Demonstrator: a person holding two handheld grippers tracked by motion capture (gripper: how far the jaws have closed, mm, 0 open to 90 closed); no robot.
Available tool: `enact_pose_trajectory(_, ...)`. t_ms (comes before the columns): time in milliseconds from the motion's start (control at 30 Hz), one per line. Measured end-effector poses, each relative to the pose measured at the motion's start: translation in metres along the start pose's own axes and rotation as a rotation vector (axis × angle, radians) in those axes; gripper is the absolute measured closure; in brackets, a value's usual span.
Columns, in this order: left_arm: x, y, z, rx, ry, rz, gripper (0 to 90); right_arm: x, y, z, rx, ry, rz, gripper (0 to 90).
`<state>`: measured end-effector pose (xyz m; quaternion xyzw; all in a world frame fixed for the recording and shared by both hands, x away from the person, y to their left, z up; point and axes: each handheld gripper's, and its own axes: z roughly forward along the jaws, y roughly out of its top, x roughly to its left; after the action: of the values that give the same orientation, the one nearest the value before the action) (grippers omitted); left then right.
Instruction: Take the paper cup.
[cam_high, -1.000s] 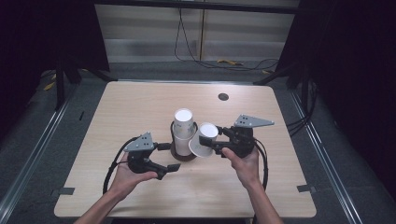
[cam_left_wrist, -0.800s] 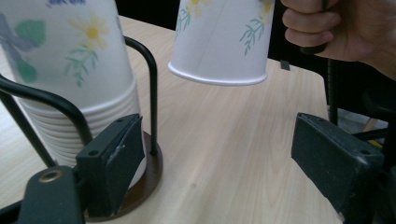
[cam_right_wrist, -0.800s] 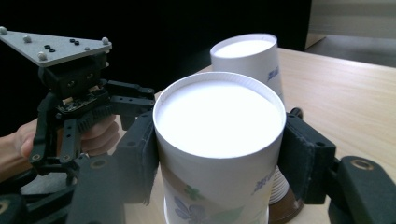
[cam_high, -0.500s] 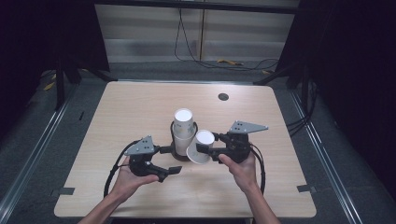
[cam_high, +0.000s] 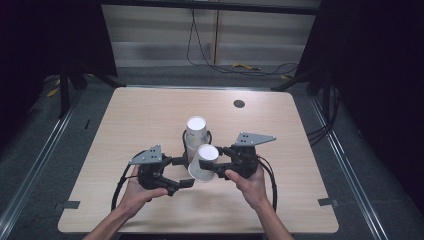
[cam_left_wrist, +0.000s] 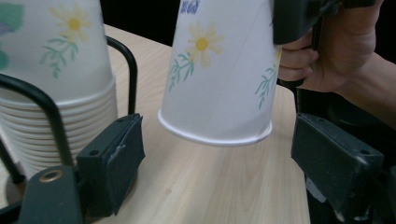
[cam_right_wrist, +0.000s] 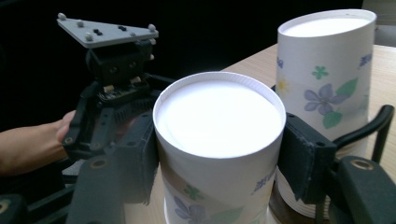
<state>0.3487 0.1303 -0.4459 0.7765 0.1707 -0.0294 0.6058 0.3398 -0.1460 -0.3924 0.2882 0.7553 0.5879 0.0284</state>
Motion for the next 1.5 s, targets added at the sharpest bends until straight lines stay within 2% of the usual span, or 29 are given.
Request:
enact_pose_trajectory(333,0.0,-0.001,0.004,0.012,0.011,0.002,16.7,0.007,0.001,0.008,0.018,0.03,-0.019,36.2)
enact_pose_trajectory(433,0.0,-0.001,0.006,0.005,-0.006,-0.022,16.9,0.009,0.0,0.012,0.023,0.038,-0.022,36.2)
enact_pose_trajectory(767,0.0,-0.004,0.007,0.008,-0.016,-0.012,20.5,0.013,-0.002,0.022,0.053,0.051,-0.032,36.3)
enact_pose_trajectory(1000,0.0,-0.004,0.007,0.001,-0.022,-0.012,20.9,0.014,-0.002,0.023,0.05,0.055,-0.031,36.3)
enact_pose_trajectory(1067,-0.002,-0.003,0.007,0.002,-0.013,-0.004,18.1,0.015,-0.002,0.024,0.051,0.06,-0.033,36.2)
enact_pose_trajectory(1200,-0.003,-0.002,0.006,-0.004,-0.019,0.012,20.5,0.017,-0.002,0.025,0.046,0.065,-0.029,36.2)
enact_pose_trajectory(1267,-0.004,-0.002,0.006,-0.002,-0.022,0.026,24.6,0.017,-0.002,0.026,0.054,0.066,-0.031,36.2)
enact_pose_trajectory(1500,-0.004,-0.002,0.004,-0.005,-0.022,0.038,25.0,0.019,-0.002,0.026,0.047,0.064,-0.041,36.1)
